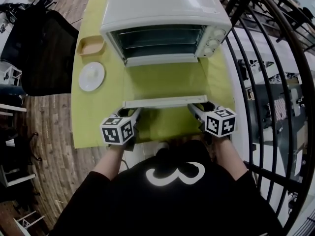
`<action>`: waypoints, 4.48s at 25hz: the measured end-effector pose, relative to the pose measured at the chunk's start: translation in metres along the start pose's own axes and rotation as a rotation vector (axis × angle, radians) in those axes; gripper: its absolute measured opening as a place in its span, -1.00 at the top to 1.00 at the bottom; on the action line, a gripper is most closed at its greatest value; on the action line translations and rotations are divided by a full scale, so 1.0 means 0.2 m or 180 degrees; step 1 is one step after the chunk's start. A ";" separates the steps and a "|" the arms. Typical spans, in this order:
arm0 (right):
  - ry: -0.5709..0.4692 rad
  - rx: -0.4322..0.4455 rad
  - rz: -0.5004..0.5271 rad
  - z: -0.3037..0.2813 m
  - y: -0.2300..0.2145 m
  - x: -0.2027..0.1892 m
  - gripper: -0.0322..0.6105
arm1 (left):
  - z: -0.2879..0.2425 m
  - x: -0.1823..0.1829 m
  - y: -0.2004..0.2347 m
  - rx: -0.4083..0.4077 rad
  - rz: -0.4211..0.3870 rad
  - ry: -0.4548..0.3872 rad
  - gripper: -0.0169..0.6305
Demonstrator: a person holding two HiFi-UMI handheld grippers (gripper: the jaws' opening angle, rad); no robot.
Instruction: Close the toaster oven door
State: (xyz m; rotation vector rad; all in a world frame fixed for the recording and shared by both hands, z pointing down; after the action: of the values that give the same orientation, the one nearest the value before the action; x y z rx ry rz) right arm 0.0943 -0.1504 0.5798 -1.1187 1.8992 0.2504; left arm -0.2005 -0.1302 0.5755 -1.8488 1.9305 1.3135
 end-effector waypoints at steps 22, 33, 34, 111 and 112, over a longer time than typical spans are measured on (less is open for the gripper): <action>-0.0164 -0.0218 -0.0050 0.04 0.01 0.05 0.40 | 0.04 0.06 0.00 -0.0147 0.0045 -0.0103 0.40; -0.0374 -0.0250 -0.0170 0.12 0.04 0.15 0.40 | 0.13 0.15 -0.05 -0.0256 0.0078 -0.0272 0.45; -0.0398 -0.0247 -0.0180 0.13 0.04 0.16 0.40 | 0.13 0.16 -0.05 -0.0270 0.0073 -0.0289 0.45; -0.1365 0.0624 -0.0837 0.14 -0.23 1.20 0.32 | 0.11 1.21 -0.16 -0.1373 0.1243 -0.0829 0.39; -0.1371 0.0632 -0.0843 0.14 -0.24 1.21 0.32 | 0.10 1.22 -0.15 -0.1389 0.1268 -0.0833 0.39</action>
State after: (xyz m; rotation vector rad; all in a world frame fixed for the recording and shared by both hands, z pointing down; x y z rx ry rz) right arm 0.1001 -0.3081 0.3885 -1.0681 1.3508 0.1365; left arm -0.2370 -0.2905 0.3904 -1.3748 2.0529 2.1240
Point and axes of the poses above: the fingertips, and each gripper's own axes: z backward along the fingers, y to its left, x out of its top, the point moved 6 cm from there along z, backward along the fingers, and after that the axes turned 11 degrees about z, right-handed, at the moved point
